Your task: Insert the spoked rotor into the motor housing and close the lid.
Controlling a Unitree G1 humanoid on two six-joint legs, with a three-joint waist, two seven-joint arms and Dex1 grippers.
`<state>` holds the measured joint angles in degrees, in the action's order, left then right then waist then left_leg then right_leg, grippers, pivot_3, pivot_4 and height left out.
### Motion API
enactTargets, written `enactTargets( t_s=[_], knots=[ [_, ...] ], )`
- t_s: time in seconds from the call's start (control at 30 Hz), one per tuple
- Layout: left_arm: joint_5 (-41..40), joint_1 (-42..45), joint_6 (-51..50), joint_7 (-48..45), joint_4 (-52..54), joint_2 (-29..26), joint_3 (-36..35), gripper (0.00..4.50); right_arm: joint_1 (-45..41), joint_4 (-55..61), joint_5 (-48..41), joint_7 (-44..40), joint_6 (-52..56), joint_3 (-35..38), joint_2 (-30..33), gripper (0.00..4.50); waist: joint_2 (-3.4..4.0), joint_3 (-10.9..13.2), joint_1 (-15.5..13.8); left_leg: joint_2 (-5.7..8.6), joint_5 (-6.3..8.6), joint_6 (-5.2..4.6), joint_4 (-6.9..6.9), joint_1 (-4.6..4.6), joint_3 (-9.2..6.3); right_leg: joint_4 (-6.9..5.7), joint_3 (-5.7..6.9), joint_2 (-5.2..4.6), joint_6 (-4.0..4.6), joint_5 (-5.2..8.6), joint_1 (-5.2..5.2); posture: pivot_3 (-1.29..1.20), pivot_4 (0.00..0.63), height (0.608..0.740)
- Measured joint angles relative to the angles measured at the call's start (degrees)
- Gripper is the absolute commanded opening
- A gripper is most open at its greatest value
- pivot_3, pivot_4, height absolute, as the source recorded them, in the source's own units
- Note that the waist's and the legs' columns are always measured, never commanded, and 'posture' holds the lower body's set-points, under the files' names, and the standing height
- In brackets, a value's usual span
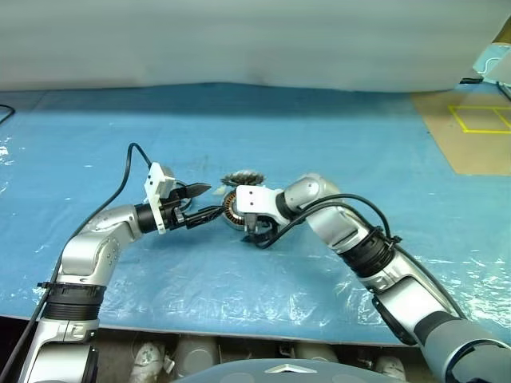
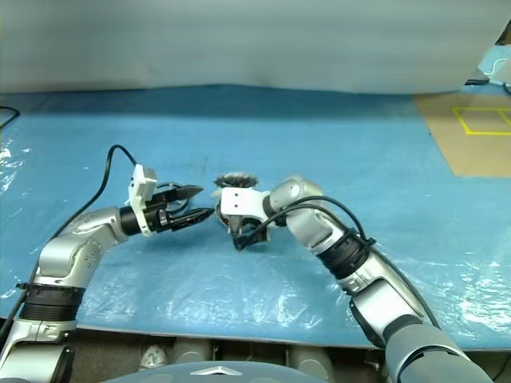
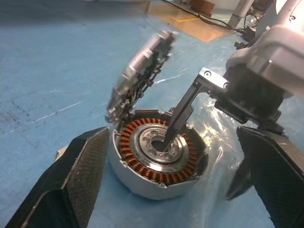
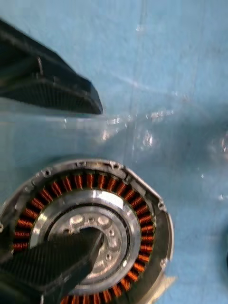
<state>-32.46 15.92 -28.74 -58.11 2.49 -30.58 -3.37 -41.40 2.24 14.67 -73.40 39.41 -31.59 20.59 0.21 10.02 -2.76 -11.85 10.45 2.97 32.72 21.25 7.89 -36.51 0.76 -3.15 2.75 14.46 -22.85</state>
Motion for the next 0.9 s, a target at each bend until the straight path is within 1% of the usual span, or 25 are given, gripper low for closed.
enactTargets(
  t_s=[0.1, 0.2, 0.37, 0.43, 0.53, 0.6, 0.67, 0.73, 0.9],
  knots=[
    [0.03, 0.65, 0.08, -0.44, -1.01, 0.09, 0.19, 4.50, 0.10, 1.68, -3.59, -1.47, 1.37, 1.11, 2.29, 3.99, 0.00, 0.01, -0.10, 0.00, -0.01, 0.00, -0.05, 0.14, 0.01, -0.02, 0.01, 0.02, -0.01, -0.01, -0.18, 0.00, 0.150, 0.740],
    [0.36, 2.78, 0.57, -0.45, -3.72, 0.29, 0.22, 4.50, 0.22, 4.66, -8.05, -1.71, 3.16, 4.91, 3.56, 3.99, -0.01, 0.01, -0.14, -0.02, -0.01, 0.00, -0.05, 0.16, 0.01, -0.06, 0.00, 0.05, -0.01, -0.01, -0.23, 0.00, 0.150, 0.740],
    [0.55, 4.02, 0.91, -2.68, -4.52, 0.22, 1.03, 4.50, 2.22, 12.23, -18.63, 1.28, 12.36, 14.85, 1.77, 3.99, -0.01, 0.01, -0.05, -0.01, -0.01, 0.00, -0.11, 0.13, 0.05, -0.04, -0.03, 0.05, -0.01, -0.01, -0.26, 0.00, 0.150, 0.740],
    [0.80, 4.39, 1.00, -3.24, -4.76, 0.15, 1.42, 4.50, 5.40, 17.26, -21.81, 3.64, 13.93, 19.24, 3.68, 3.99, -0.03, 0.00, -0.53, -0.01, -0.01, 0.01, -0.17, 0.13, 0.05, 0.03, -0.02, 0.04, -0.01, -0.01, -0.24, 0.00, 0.150, 0.740],
    [0.77, 4.16, 0.82, -4.01, -4.76, -1.26, 1.14, 4.50, 14.57, 19.98, -21.63, 7.15, 11.44, 22.04, 10.82, 3.99, -0.05, -0.01, -1.81, 0.02, -0.01, 0.01, -0.31, 0.12, 0.12, 0.35, -0.02, 0.01, -0.04, -0.02, -0.14, 0.00, 0.150, 0.740],
    [0.06, 3.50, -0.01, -5.41, -4.01, -2.64, 1.08, 4.50, 20.51, 20.09, -20.70, 10.80, 8.87, 23.17, 12.83, 3.99, -0.05, -0.01, -1.85, 0.01, -0.01, 0.02, -0.48, 0.12, 0.18, 0.63, -0.04, 0.03, -0.15, -0.09, -0.14, 0.00, 0.150, 0.740],
    [-1.41, 1.69, -1.84, -7.40, -0.99, -4.13, 1.18, 4.50, 25.70, 20.76, -20.14, 14.70, 6.55, 24.71, 13.24, 3.99, -0.05, -0.01, -1.56, 0.02, -0.01, 0.02, -0.56, 0.11, 0.28, 0.73, -0.13, 0.05, -0.18, -0.11, -0.17, 0.00, 0.150, 0.740],
    [-2.16, 0.39, -3.08, -9.00, 2.19, -5.49, 1.97, 4.50, 28.75, 20.96, -19.55, 19.06, 4.37, 25.27, 12.58, 3.99, -0.05, -0.01, -1.17, 0.00, -0.01, 0.02, -0.62, 0.10, 0.34, 0.75, -0.15, 0.08, -0.27, -0.16, -0.22, 0.00, 0.150, 0.740],
    [-1.17, -2.33, -3.03, -11.93, 7.13, -7.66, 6.55, 4.50, 30.14, 19.70, -17.97, 28.99, 1.08, 25.60, 7.52, 3.99, -0.01, -0.02, -1.09, 0.00, -0.01, 0.02, -0.65, -0.05, 0.49, 0.70, -0.28, 0.09, -0.20, -0.12, -0.20, 0.00, 0.150, 0.740]
  ],
)
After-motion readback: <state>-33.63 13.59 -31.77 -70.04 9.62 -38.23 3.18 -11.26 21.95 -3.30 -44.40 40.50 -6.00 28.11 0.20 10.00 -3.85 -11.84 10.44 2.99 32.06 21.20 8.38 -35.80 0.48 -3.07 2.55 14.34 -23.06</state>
